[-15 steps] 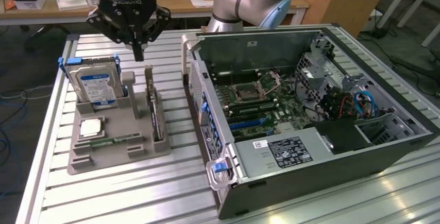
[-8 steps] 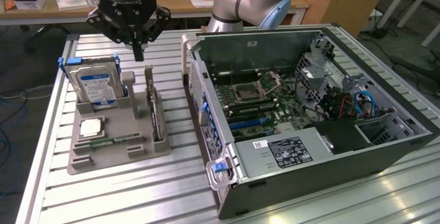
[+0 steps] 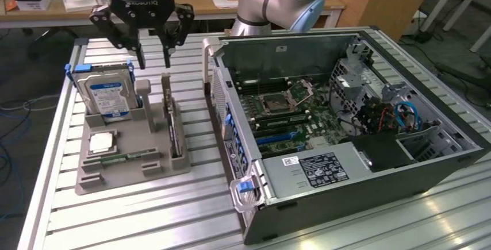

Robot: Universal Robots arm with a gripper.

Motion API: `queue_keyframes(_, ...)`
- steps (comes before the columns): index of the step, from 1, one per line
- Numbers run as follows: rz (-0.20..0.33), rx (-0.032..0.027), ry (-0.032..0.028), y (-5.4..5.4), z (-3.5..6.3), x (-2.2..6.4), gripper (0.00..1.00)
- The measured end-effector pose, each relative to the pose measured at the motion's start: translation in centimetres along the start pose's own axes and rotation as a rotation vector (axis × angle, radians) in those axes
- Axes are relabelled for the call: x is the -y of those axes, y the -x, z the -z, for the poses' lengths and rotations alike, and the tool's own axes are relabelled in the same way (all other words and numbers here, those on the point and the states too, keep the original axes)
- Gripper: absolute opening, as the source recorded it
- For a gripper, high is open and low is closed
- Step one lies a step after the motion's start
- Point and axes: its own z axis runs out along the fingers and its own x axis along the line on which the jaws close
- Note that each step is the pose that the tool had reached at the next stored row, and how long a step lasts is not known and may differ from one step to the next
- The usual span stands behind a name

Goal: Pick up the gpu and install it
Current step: 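Pick up the gpu and move the gpu toward the slot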

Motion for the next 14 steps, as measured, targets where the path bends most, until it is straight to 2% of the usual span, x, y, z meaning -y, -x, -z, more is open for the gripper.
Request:
queue_keyframes(2, 0.024, -0.0012, -0.0007, 0.0, 0.00, 0.00, 0.53)
queue_keyframes(4, 0.052, -0.0022, -0.0033, 0.0, -0.02, 0.01, 0.53)
queue_keyframes(5, 0.064, -0.0026, -0.0032, 0.0, -0.05, 0.01, 0.59)
queue_keyframes(9, 0.085, -0.0035, -0.0025, 0.0, -0.66, -0.03, 0.59)
queue_keyframes(14, 0.087, -0.0037, -0.0025, 0.0, -1.57, 0.01, 0.59)
